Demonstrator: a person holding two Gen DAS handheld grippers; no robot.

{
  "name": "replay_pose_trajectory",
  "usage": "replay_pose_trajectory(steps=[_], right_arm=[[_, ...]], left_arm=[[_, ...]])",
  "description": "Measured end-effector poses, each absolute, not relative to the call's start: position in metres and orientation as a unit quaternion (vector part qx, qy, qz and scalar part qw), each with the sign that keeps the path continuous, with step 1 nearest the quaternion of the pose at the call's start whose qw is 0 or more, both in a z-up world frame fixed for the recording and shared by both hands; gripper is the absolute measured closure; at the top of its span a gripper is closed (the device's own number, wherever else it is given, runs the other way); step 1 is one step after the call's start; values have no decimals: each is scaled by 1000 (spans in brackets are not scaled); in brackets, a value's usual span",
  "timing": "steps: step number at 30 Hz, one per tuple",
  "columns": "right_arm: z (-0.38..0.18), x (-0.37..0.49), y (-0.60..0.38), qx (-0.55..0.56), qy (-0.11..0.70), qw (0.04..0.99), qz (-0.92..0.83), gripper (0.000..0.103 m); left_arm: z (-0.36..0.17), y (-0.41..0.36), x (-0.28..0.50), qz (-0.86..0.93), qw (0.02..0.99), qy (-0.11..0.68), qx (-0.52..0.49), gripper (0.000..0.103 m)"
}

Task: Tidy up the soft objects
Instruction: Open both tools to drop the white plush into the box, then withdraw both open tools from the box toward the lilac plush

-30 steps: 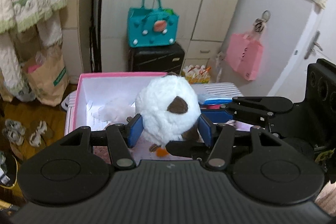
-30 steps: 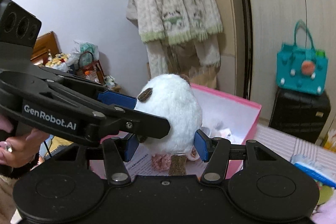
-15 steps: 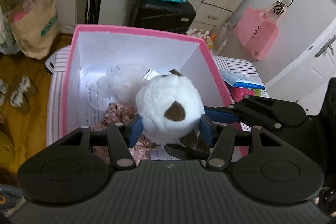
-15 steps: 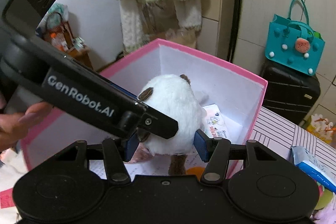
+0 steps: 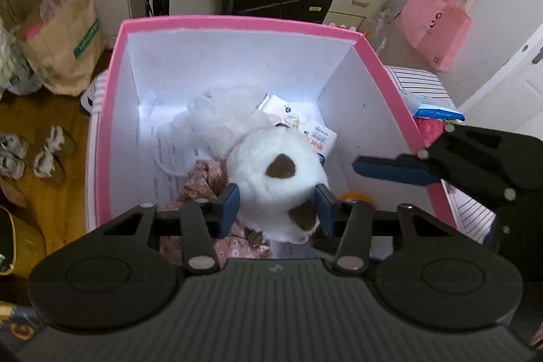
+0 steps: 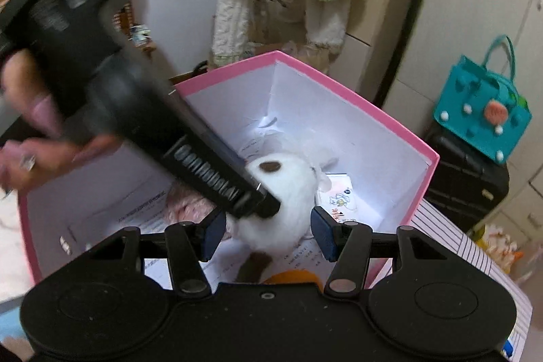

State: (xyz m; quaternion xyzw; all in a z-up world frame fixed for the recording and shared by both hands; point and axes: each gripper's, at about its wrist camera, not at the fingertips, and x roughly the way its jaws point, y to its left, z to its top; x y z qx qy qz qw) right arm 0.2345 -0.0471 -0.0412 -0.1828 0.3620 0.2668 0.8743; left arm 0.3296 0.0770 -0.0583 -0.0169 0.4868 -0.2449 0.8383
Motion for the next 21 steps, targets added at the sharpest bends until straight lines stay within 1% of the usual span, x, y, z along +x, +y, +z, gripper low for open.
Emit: replay_pose_trajectory(steps=[3, 6, 8, 9, 10, 13, 21], right_arm=[[-41, 229, -49, -188, 350, 877, 271, 47], [-41, 224, -53, -195, 337, 882, 264, 48], [-38, 221, -58, -187, 336, 885, 264, 48], [-36, 218, -62, -180, 336, 886, 266, 48], [-33, 215, -66, -170, 337, 886, 269, 48], [-25, 208, -76, -141, 338, 887, 281, 48], [-3, 186, -96, -85, 335, 887, 306, 48]], left_arm=[[-57, 74, 332, -239, 842, 482, -11, 62], [-61, 65, 328, -234, 846, 479, -4, 62], [-58, 62, 321, -233, 849, 473, 13, 60], [-55, 61, 317, -230, 852, 469, 24, 60], [-50, 61, 313, -227, 857, 462, 34, 57], [-32, 63, 297, -224, 867, 441, 61, 52], [13, 74, 251, -205, 885, 409, 87, 44]])
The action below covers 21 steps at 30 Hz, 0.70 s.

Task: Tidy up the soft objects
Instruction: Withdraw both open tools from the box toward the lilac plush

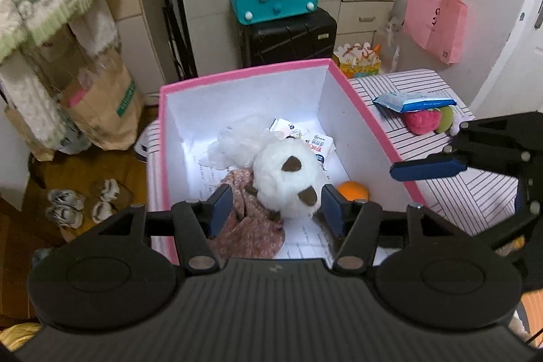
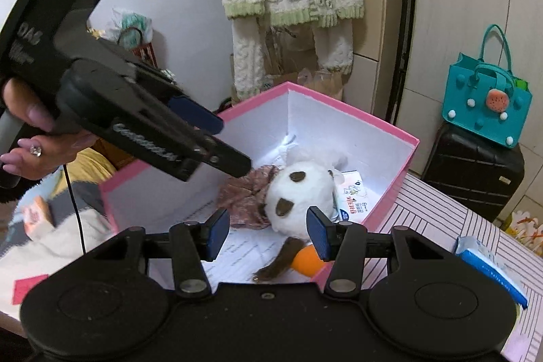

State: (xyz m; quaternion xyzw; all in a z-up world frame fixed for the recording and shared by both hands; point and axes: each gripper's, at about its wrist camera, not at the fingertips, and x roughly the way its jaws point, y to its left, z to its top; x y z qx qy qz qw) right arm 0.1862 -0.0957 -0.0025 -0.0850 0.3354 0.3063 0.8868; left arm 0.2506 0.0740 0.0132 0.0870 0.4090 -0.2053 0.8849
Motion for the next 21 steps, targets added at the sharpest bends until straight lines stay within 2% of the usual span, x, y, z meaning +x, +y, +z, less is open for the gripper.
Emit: replay_pose_trajectory(steps=[21], right_arm=[[56, 95, -129, -75, 307, 884, 343, 47]], left_arm=[[73, 58, 116, -201, 899, 350, 172, 30]])
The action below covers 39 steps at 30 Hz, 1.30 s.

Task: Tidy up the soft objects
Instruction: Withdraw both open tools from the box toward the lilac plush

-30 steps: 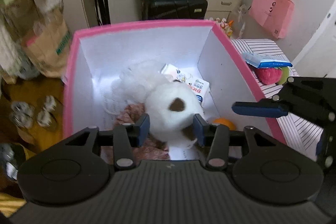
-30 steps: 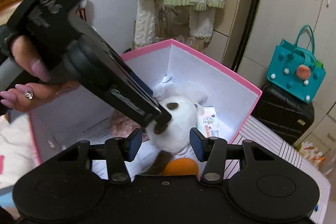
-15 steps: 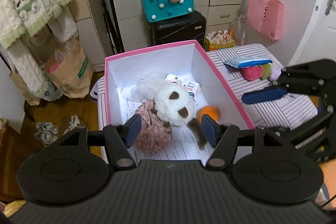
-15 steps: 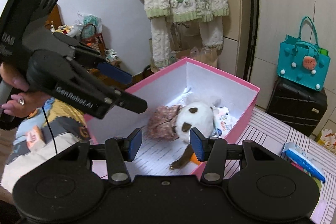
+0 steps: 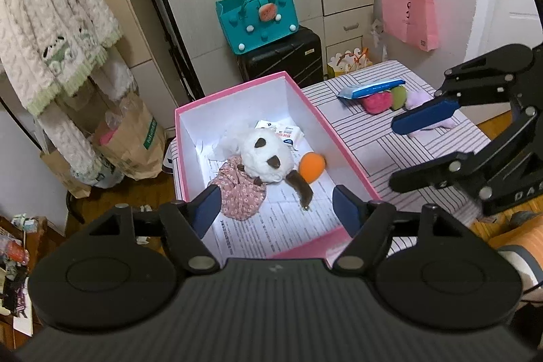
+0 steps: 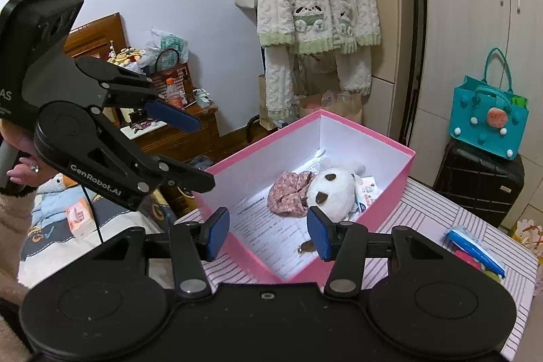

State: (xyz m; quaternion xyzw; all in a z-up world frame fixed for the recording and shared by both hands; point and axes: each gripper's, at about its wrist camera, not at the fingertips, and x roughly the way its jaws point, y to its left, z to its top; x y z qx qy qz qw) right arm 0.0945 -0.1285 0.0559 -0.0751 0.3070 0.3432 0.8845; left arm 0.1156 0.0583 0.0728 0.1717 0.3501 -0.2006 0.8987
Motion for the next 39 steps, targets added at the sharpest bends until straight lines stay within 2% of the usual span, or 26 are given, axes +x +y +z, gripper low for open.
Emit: replay_pose_trajectory(steps=[14, 27, 39], right_arm=[[54, 42, -161, -81, 300, 891, 331, 44], [21, 17, -210, -53, 313, 902, 293, 39], [-27, 21, -252, -16, 320, 916, 242, 36]], left_arm=[[60, 36, 76, -221, 882, 366, 199, 28], [28, 5, 51, -280, 857, 370, 225, 27], [-5, -20, 65, -324, 863, 354, 159, 27]])
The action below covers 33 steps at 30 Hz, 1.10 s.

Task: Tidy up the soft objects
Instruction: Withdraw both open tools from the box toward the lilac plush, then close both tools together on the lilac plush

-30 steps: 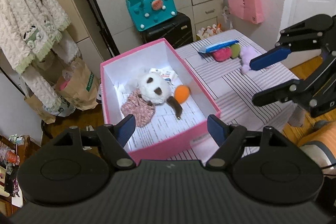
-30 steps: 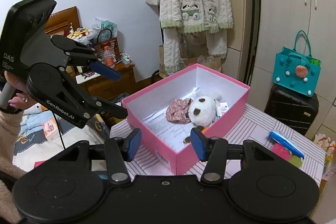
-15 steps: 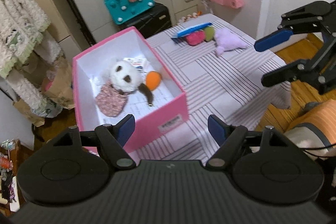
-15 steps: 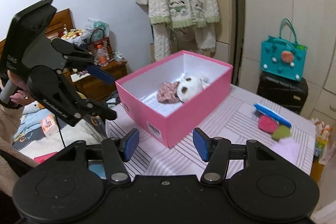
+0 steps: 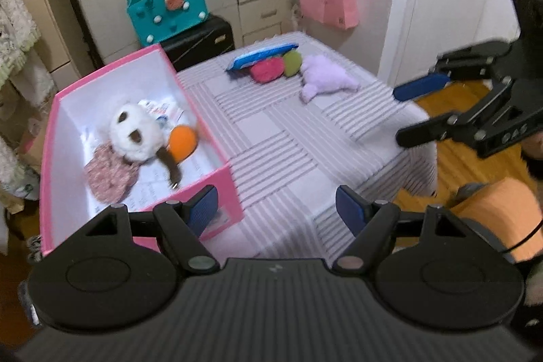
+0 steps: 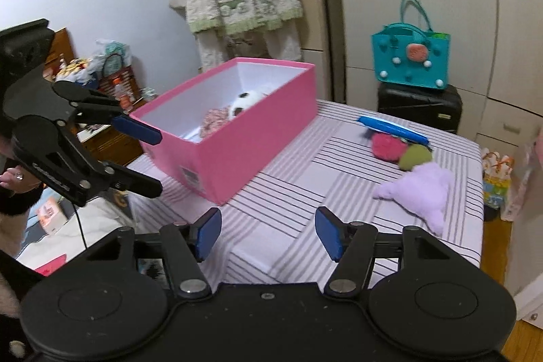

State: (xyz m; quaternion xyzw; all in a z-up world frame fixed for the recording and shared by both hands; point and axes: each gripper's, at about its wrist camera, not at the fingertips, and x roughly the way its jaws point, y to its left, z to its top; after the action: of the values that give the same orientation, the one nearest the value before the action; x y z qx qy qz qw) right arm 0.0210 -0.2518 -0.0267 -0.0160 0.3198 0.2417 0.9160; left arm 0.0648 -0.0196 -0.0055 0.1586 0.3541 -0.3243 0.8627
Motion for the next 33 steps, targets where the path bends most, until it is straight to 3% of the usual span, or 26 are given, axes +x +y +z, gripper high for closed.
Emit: replay_pose_trajectory(steps=[20, 25, 33], right_arm=[[-100, 79, -309, -9, 279, 948, 153, 32], [-107, 93, -322, -22, 267, 954, 134, 25], [-125, 120, -336, -15, 259, 960, 109, 19]], left_arm=[[-53, -111, 128, -361, 874, 320, 63, 27], [-62, -132, 143, -361, 878, 310, 52, 20], [-77, -164, 175, -339, 890, 304, 21, 19]])
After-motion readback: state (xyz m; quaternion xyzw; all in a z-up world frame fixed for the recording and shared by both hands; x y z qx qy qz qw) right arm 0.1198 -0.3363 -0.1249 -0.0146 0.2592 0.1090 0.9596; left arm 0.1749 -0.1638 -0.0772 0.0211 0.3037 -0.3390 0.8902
